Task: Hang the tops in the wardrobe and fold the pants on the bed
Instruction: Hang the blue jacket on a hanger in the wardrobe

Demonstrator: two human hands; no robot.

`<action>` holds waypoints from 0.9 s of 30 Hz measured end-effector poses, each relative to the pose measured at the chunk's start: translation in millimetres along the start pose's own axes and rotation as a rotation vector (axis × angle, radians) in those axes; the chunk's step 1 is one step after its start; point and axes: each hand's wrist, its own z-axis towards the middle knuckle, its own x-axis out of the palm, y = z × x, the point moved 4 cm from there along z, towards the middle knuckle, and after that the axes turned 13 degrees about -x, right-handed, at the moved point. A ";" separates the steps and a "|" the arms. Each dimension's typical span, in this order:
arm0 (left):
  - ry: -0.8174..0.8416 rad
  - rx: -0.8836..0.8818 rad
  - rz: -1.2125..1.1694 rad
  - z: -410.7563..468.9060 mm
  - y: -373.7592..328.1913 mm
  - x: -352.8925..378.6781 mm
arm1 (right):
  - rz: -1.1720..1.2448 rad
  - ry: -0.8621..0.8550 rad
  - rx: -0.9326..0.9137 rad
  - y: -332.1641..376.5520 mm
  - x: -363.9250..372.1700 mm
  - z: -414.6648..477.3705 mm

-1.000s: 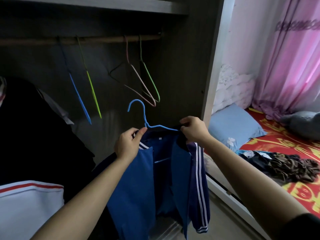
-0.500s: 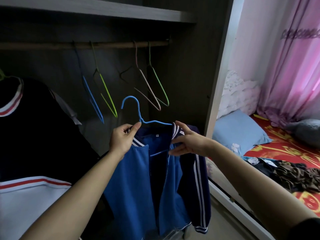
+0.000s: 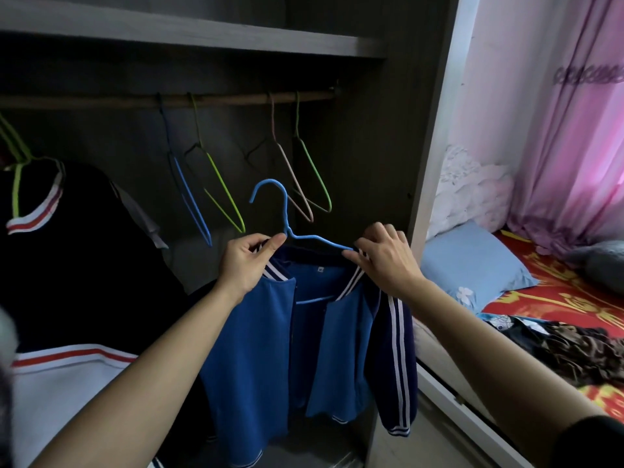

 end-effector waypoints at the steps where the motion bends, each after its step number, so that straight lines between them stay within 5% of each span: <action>1: 0.014 0.001 -0.006 -0.6 -1.5 -0.4 | 0.085 0.033 -0.032 -0.9 -3.4 0.8; 4: 0.002 -0.028 -0.009 1.8 -6.2 -3.6 | 0.257 0.013 -0.048 -0.7 -14.9 1.7; 8: -0.130 -0.060 0.036 12.7 -25.0 -15.6 | 0.109 -0.211 -0.005 -0.6 -43.3 5.2; 12: -0.185 -0.003 0.127 17.2 -58.1 -6.5 | 0.022 -0.253 0.032 3.6 -63.6 12.9; 19: 0.201 0.005 0.029 7.9 -92.5 46.0 | -0.161 -0.307 0.077 -24.8 -106.3 -9.4; 27: 0.498 0.128 0.231 24.8 -88.8 68.9 | -0.310 -0.301 0.218 -31.3 -141.9 -44.9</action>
